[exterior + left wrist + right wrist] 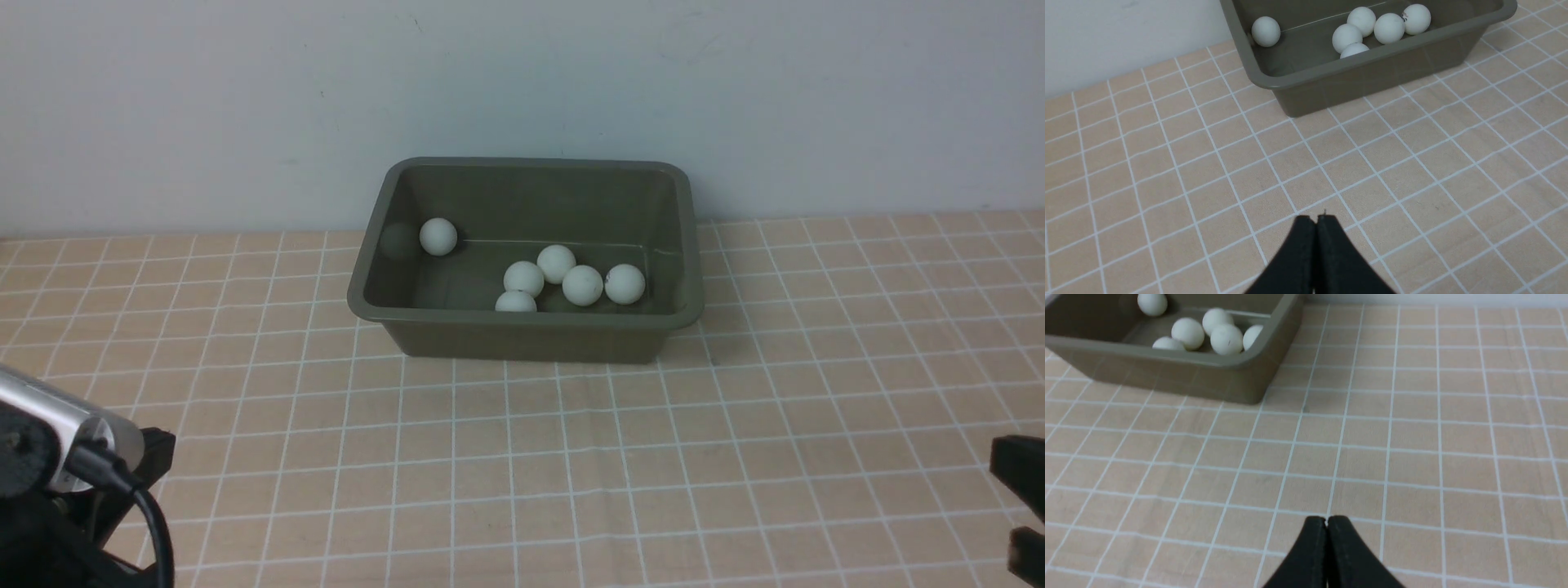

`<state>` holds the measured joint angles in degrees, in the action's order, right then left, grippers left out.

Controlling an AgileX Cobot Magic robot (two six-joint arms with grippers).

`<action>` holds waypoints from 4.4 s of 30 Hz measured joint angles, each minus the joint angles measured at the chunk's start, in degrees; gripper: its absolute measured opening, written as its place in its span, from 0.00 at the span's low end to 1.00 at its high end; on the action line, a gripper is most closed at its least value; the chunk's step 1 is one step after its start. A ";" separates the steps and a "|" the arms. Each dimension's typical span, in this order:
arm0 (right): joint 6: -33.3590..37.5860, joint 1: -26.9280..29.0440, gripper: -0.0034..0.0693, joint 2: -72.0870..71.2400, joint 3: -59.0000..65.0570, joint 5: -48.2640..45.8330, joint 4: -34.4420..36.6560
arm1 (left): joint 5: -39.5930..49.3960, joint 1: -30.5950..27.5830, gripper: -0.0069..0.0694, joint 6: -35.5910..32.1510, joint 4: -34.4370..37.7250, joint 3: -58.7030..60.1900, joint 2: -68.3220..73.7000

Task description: Put the table tennis balls into the box on the light coffee tablecloth.

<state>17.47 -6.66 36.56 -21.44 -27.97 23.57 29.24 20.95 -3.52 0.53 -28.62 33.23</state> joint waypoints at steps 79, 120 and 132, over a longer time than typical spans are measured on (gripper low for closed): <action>4.25 3.56 0.02 -37.14 23.21 9.60 -12.69 | -15.89 -24.56 0.00 3.52 -4.70 30.35 -33.72; 4.07 3.56 0.02 -37.14 23.05 6.44 -12.98 | -15.89 -24.56 0.00 3.52 -4.65 30.35 -33.72; 4.07 3.56 0.02 -37.14 23.05 6.38 -12.98 | -15.89 -24.56 0.00 3.52 -4.65 30.35 -33.72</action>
<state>21.54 -3.09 -0.58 1.61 -21.59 10.59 13.35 -3.62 0.00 -4.12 1.73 -0.49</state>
